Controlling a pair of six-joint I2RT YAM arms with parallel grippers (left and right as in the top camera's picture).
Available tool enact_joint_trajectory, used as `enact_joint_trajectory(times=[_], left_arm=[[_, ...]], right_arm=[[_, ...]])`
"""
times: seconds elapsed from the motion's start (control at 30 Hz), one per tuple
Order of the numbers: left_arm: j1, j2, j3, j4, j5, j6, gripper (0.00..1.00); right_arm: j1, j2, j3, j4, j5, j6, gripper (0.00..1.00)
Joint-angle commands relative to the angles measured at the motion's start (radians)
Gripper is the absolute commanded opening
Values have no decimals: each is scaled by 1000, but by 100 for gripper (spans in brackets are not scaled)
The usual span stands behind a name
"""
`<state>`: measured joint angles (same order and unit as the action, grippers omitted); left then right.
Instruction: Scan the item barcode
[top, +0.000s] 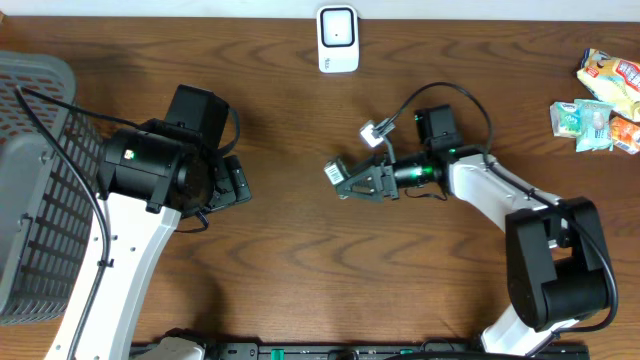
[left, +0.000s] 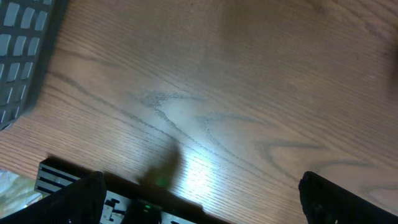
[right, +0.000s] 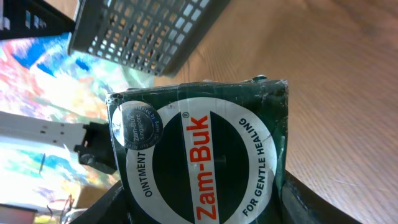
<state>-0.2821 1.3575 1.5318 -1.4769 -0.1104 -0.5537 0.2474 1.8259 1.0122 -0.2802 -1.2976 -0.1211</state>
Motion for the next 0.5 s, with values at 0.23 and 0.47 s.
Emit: enact_joint_trajectory(times=[0.23,0.47], left_arm=[[4,-5,5,-3,-3,-9,98],[4,-5,5,-3,-3,-9,98]], right_arm=[[-43,-7,0,-26,-86,-26,49],[-43,-7,0,-26,-85,-26,48]])
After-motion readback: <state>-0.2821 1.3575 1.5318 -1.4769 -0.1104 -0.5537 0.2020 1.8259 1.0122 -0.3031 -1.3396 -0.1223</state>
